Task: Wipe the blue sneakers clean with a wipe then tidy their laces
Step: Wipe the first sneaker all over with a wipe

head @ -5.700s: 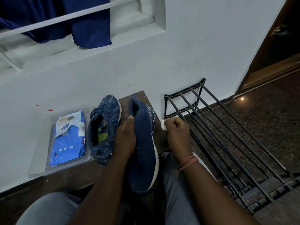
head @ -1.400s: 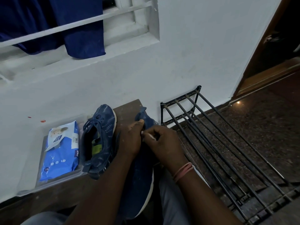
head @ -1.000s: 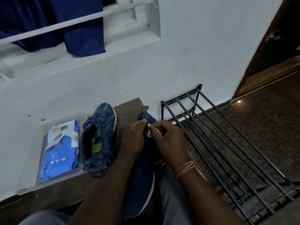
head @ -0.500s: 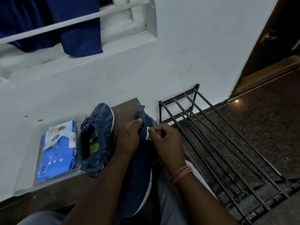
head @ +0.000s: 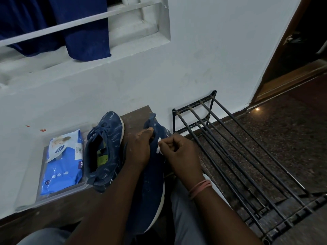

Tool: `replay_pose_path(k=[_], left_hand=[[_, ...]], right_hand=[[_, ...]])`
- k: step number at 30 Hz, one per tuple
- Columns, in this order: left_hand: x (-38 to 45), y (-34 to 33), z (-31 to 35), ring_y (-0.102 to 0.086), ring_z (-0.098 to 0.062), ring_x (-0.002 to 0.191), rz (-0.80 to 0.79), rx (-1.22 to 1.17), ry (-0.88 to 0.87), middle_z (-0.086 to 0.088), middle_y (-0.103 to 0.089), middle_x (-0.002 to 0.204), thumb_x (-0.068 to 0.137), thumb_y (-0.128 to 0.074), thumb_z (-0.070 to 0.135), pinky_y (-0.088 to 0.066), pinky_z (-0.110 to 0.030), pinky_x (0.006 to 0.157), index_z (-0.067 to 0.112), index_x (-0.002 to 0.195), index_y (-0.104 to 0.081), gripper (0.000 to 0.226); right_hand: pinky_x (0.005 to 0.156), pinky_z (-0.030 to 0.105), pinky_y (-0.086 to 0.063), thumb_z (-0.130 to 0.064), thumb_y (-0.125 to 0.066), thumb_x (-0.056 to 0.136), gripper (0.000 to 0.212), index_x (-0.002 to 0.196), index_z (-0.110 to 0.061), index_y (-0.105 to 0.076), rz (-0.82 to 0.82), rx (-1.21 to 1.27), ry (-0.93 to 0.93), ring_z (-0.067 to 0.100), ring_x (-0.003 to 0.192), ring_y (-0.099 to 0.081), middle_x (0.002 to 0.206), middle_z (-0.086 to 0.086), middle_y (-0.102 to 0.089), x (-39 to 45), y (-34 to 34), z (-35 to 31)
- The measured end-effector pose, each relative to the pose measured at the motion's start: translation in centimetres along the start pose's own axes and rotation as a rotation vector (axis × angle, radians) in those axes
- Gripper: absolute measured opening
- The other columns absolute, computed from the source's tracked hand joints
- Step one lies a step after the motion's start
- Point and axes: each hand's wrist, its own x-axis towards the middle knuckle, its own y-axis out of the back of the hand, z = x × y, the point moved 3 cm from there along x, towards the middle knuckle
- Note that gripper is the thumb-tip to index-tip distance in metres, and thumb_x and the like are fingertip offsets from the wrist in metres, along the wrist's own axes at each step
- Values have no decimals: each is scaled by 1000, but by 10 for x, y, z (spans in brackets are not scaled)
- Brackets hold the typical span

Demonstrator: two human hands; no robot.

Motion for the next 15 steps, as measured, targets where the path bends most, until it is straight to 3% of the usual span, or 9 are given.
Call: replay_pose_path(k=[2, 6, 10, 13, 15], left_hand=[[-1, -4, 1, -66, -28, 78, -32, 34, -20, -7, -71, 78, 88, -49, 52, -53, -53, 84, 22, 68, -70, 41], [0, -2, -1, -56, -29, 62, -14, 2, 21, -20, -58, 64, 89, -51, 50, -51, -59, 78, 10, 61, -61, 50], [-1, -3, -1, -71, -28, 88, -15, -19, 49, -3, -76, 84, 88, -52, 50, -53, -53, 92, 20, 78, -77, 40], [1, 1, -1, -68, -33, 83, 15, -41, 39, -9, -75, 82, 87, -55, 47, -53, -50, 89, 15, 75, -76, 40], [1, 4, 2, -69, -36, 87, 20, -80, 37, -15, -76, 86, 87, -57, 43, -52, -48, 88, 9, 80, -77, 40]], right_hand=[[67, 27, -55, -18, -73, 90, 17, 74, -16, -72, 43, 13, -19, 6, 67, -67, 70, -9, -71, 1, 1, 6], [66, 24, -56, -18, -75, 90, 13, 77, -18, -75, -141, -60, 69, 6, 68, -68, 74, -8, -72, -2, -8, 2], [68, 30, -57, -21, -71, 92, 17, 75, -23, -71, 74, -98, 35, 6, 70, -67, 74, -10, -71, 9, 4, 7], [70, 31, -58, -21, -74, 91, 12, 79, -22, -76, -164, -64, 115, 11, 72, -69, 77, -9, -73, 7, 1, 4], [68, 24, -54, -19, -75, 90, 11, 80, -21, -77, -207, -98, 160, 10, 72, -67, 77, -9, -72, 6, -4, 1]])
